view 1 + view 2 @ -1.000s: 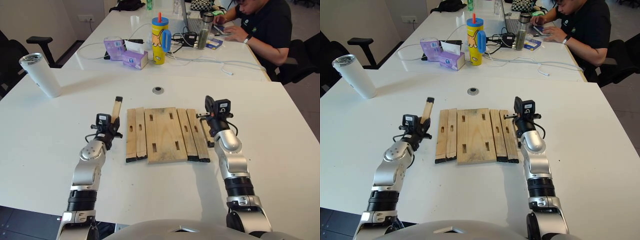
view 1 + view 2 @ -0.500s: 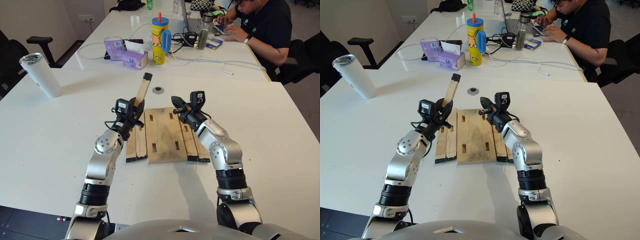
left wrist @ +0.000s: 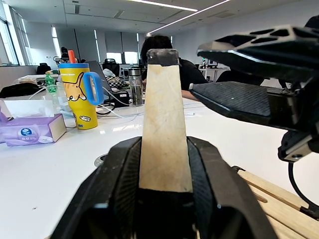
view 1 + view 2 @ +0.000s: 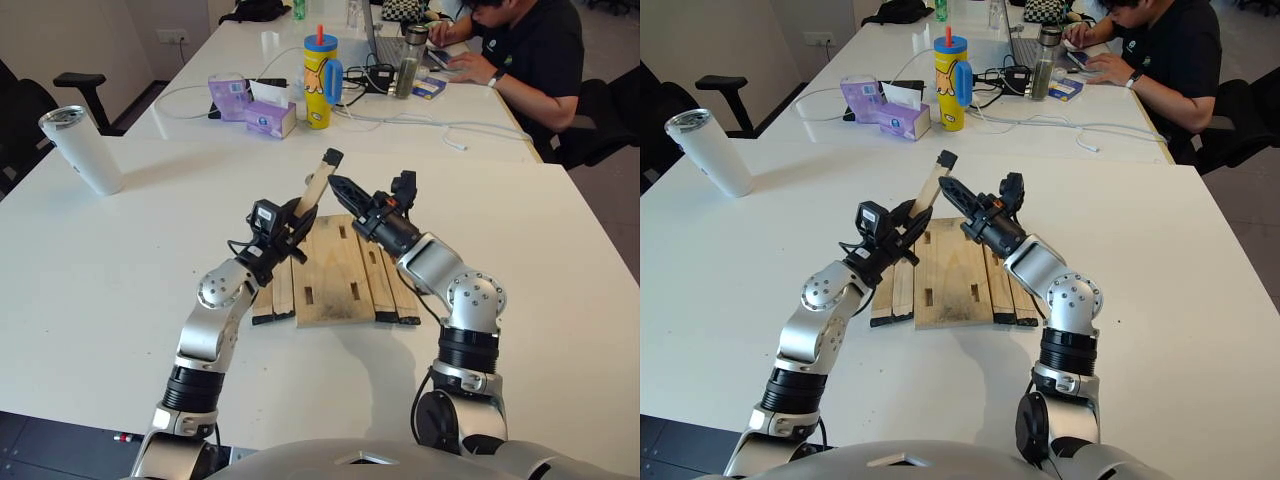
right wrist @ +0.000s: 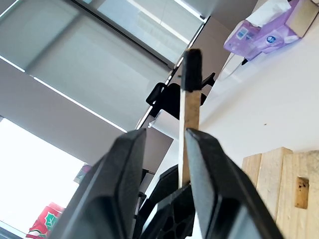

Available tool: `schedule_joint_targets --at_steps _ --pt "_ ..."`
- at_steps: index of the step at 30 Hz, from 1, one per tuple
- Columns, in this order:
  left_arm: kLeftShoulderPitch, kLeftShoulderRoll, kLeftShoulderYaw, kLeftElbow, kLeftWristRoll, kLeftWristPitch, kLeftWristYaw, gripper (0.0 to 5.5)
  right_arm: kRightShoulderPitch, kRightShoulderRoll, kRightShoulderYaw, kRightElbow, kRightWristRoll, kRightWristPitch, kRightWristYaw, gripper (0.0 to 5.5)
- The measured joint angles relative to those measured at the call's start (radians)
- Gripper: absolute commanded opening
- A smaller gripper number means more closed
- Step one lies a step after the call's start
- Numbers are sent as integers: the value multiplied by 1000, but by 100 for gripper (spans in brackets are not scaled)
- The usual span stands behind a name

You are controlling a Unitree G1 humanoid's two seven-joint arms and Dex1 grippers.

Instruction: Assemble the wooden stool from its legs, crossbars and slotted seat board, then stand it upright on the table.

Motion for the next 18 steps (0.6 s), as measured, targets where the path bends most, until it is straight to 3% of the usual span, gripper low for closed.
schedule_joint_targets --at_steps 3,18 --pt "-1 1 -2 0 -1 1 -7 131 0 -8 1 0 20 1 0 247" --pt "-23 23 27 -14 -20 -1 -49 131 -21 -37 -11 37 76 11 -23 247"
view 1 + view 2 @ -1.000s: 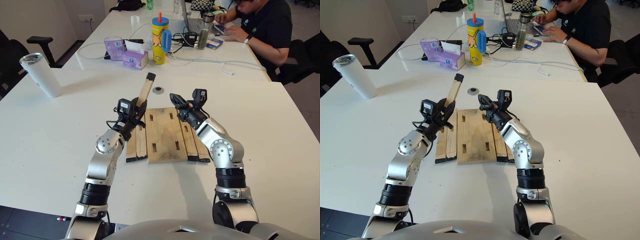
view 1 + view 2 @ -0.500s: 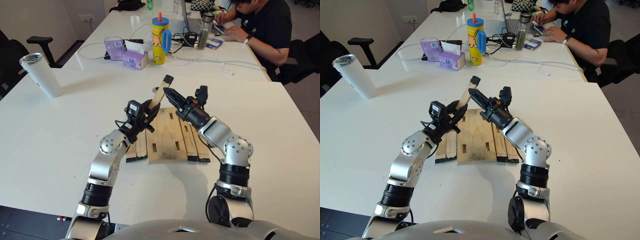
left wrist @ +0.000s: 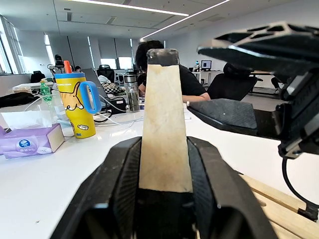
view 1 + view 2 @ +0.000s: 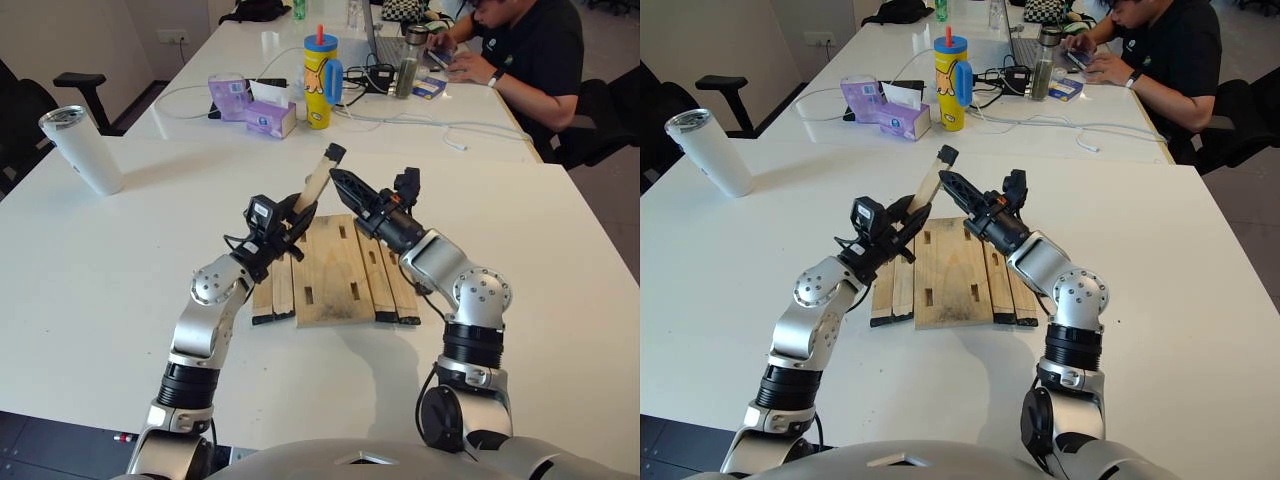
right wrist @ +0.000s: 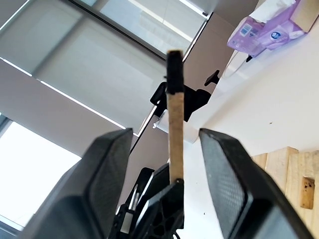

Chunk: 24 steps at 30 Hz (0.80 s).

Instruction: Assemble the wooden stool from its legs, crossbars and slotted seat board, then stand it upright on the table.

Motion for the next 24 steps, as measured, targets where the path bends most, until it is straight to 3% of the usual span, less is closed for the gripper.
schedule_joint_targets --at_steps 6,19,24 --pt "0 17 -34 -6 -1 3 -31 131 -13 -1 2 15 0 -9 -6 247" --pt "0 36 -43 -6 -1 -12 -45 131 -34 -12 0 41 -1 -21 -8 42" --pt "-1 45 -49 -6 -2 -13 -49 131 -34 -14 1 41 -2 -20 -9 42"
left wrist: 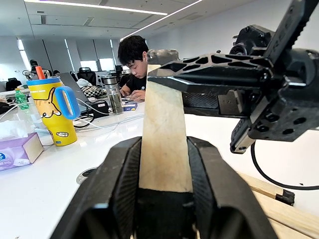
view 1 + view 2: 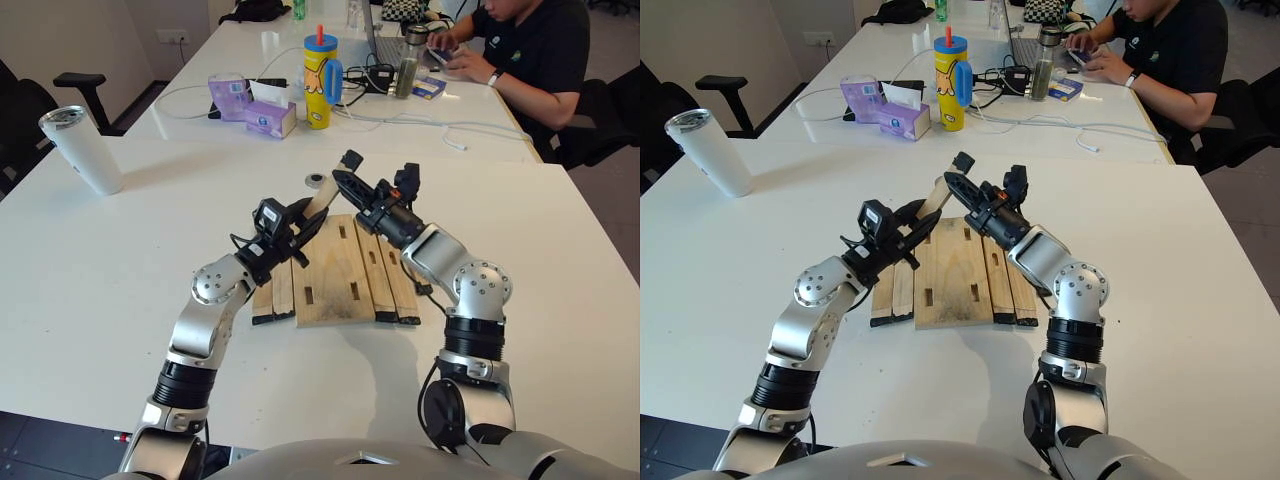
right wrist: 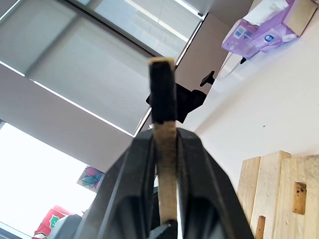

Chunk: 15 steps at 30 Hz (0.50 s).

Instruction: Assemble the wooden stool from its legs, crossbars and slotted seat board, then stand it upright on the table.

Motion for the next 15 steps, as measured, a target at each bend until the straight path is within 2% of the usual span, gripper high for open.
schedule_joint_targets --at_steps 4,5,12,15 --pt "0 7 -1 0 -1 1 0 131 0 1 -1 5 0 -1 0 42" --pt "0 8 -2 0 -1 1 0 131 0 2 -1 5 0 -1 0 79" --pt "1 12 -11 1 0 8 -5 131 -2 6 0 4 1 -14 1 180" --pt "1 12 -12 2 0 12 -8 131 -9 7 0 5 1 -19 1 158"
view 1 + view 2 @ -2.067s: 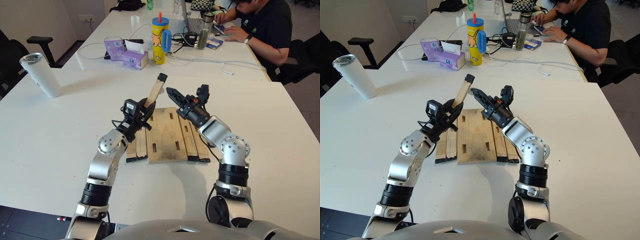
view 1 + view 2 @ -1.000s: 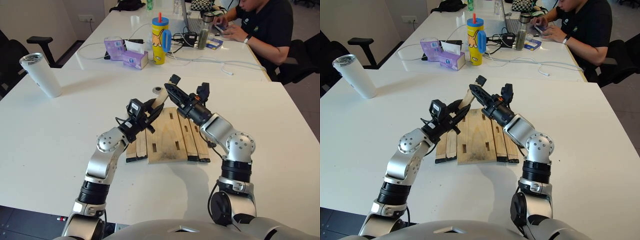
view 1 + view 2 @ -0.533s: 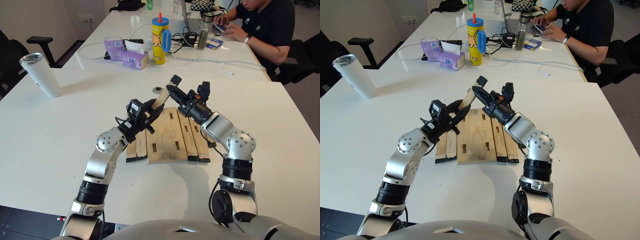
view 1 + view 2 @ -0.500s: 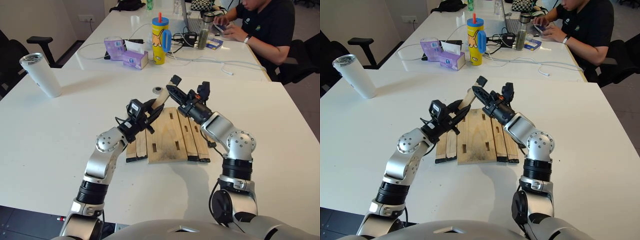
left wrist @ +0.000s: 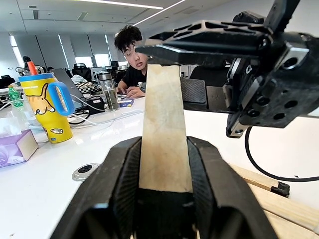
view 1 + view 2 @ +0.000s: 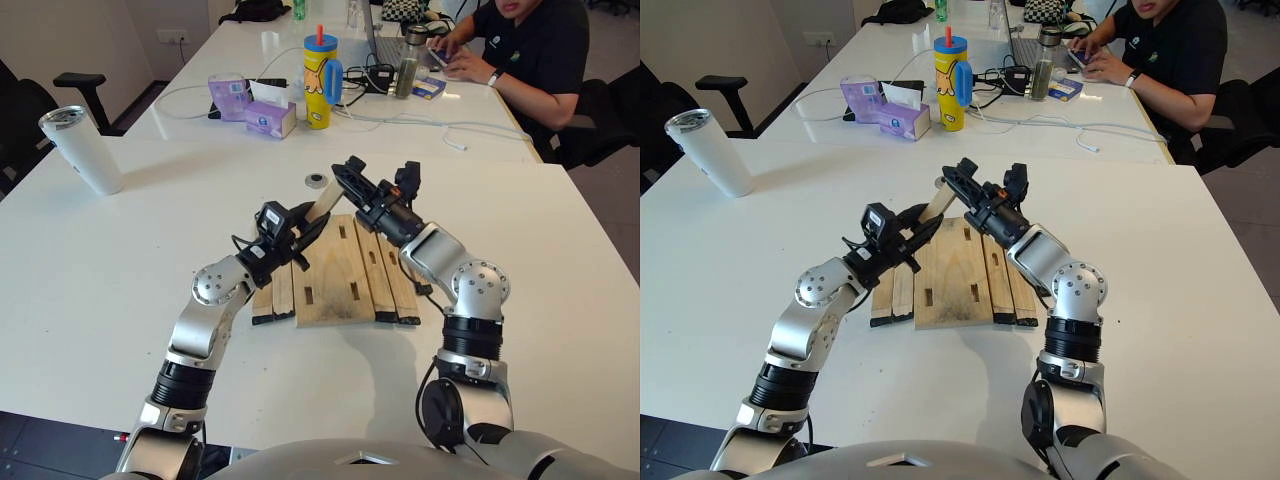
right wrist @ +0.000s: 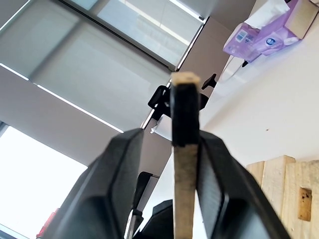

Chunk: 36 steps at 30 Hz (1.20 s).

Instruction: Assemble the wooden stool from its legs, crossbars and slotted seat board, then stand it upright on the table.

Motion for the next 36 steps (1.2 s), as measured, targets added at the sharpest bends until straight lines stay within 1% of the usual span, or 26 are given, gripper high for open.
schedule_joint_targets --at_steps 7,16,17,20,24,26,29,31,33,36 --pt "-1 -1 0 0 0 -15 0 131 -5 -11 0 12 -4 -5 0 45" --pt "-4 -1 -1 2 0 -15 -5 131 -5 -30 4 14 -13 -7 13 41" --pt "-4 -1 -1 2 -3 -14 -6 168 -5 -30 5 14 -14 -8 13 41" --pt "4 0 -2 10 -14 8 -14 220 -8 -32 6 9 -16 -27 31 41" --pt "55 17 8 22 -9 12 -5 276 -6 -110 62 0 -267 -201 63 41" --pt "79 30 19 23 -7 12 -1 305 8 -140 72 -10 -335 -266 83 41" --pt "101 45 31 23 1 12 3 346 48 -158 87 -35 -401 -312 112 41" --pt "106 46 38 23 5 8 18 348 98 -164 120 -80 -457 -346 123 41" --pt "108 47 64 24 12 4 41 348 190 -171 172 -129 -526 -376 134 41" --pt "109 47 72 24 14 2 54 348 271 -178 217 -131 -621 -409 130 41"
